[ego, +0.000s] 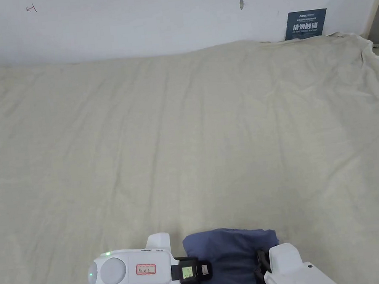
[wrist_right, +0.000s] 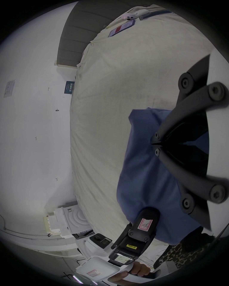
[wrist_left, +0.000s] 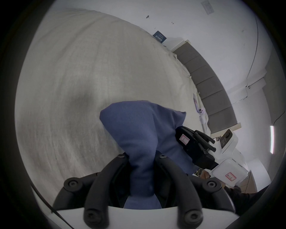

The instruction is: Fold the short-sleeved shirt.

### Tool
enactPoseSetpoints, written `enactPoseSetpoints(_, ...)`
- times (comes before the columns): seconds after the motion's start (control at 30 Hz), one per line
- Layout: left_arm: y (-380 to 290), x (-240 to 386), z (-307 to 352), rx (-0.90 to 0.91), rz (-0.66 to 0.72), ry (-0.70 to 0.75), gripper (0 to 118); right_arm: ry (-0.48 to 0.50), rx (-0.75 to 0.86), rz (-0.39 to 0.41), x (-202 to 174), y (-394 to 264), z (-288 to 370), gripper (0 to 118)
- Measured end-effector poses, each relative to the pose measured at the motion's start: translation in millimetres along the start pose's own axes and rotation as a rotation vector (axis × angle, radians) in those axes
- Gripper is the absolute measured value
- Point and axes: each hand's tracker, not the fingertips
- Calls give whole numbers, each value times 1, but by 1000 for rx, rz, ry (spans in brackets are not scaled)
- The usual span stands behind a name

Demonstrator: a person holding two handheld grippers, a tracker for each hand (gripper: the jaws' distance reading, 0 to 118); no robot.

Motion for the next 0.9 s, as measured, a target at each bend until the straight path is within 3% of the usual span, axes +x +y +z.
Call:
enactPoseSetpoints(0.3, 52, -10, 55, 27, -118, 36, 21, -7, 218, 68, -1, 75, 52, 0)
enactPoseSetpoints(0.6, 93, -76, 163, 66, -168, 313, 21, -33, 360, 74, -4, 142, 86, 0)
enactPoseSetpoints(0.9, 112, -158, 266, 70, -77, 569, 21, -33, 363, 54, -18, 178, 83, 0)
